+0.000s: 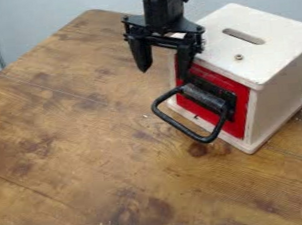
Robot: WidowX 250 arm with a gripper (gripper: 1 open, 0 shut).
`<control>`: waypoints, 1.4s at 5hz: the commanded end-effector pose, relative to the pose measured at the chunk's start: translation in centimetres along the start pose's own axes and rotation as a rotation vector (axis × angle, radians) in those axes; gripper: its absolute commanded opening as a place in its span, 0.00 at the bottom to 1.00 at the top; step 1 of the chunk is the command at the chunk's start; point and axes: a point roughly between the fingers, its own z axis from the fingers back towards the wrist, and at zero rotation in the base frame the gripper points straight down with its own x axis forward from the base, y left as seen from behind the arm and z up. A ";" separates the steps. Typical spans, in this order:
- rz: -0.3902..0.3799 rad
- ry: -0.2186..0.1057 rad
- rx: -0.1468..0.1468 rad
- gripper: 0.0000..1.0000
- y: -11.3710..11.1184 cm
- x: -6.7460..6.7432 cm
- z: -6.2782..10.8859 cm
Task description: Close the drawer
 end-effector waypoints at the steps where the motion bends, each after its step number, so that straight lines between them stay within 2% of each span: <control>1: -0.021 -0.083 -0.004 1.00 -2.1 1.0 4.5; 2: -0.047 -0.039 0.003 1.00 -2.9 0.7 4.8; 4: -0.073 -0.046 0.006 1.00 -3.6 0.5 5.0; 7: -0.044 -0.048 0.004 1.00 -2.3 0.1 5.2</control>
